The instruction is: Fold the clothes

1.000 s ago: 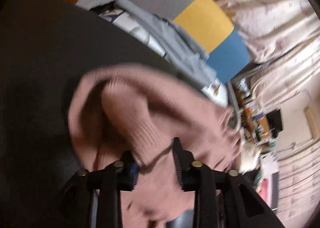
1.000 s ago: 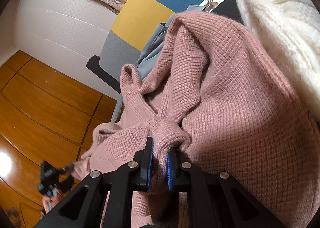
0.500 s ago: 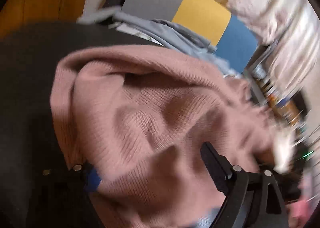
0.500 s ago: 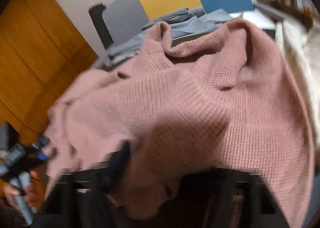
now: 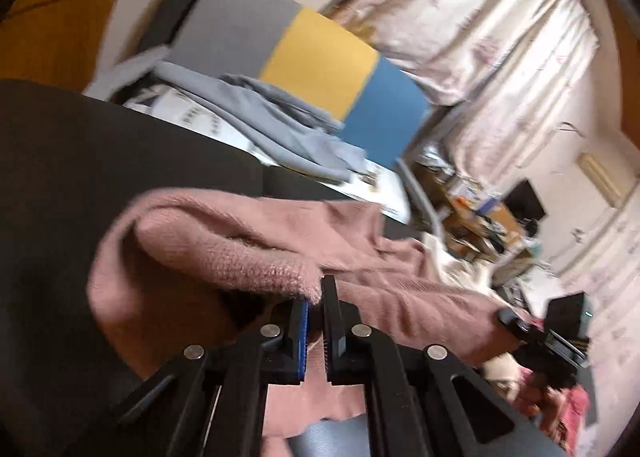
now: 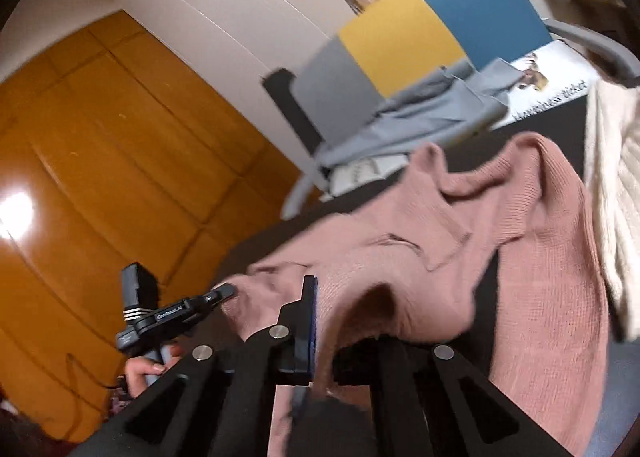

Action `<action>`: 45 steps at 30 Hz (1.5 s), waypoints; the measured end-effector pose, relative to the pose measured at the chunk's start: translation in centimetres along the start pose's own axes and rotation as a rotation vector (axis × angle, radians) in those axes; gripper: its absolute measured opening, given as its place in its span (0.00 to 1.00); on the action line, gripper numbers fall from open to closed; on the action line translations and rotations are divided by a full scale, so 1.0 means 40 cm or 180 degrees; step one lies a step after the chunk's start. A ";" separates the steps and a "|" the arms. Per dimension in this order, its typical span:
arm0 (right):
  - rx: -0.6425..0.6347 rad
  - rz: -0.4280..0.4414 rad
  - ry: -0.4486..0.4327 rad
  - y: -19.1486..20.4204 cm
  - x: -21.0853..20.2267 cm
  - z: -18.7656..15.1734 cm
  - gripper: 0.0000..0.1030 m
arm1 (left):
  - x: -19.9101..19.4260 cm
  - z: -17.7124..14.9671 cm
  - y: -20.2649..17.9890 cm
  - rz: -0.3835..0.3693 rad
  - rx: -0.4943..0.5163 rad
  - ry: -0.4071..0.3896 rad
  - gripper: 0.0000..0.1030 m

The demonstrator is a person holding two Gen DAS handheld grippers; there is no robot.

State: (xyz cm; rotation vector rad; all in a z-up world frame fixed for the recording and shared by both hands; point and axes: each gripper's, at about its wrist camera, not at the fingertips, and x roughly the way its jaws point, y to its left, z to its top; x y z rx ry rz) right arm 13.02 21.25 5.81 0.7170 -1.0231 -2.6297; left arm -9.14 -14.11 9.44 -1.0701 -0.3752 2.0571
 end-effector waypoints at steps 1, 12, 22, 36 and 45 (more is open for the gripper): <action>0.0033 0.0041 -0.0016 0.004 -0.003 0.004 0.06 | 0.007 -0.013 -0.011 -0.0060 0.0013 0.0056 0.04; 0.0214 -0.1488 0.0695 -0.161 0.073 -0.120 0.13 | 0.143 -0.227 0.040 0.0254 0.0093 0.0562 0.18; -0.1034 -0.2121 -0.0167 0.038 0.051 -0.053 0.65 | -0.005 -0.229 0.113 0.0989 0.0056 0.0038 0.26; -0.1695 -0.1970 0.0832 -0.043 0.461 -0.173 0.31 | 0.017 -0.320 0.146 0.0924 -0.0334 0.0218 0.31; -0.1628 -0.1993 0.0702 -0.061 0.425 -0.178 0.34 | 0.078 -0.305 0.064 0.1042 0.0176 0.0273 0.09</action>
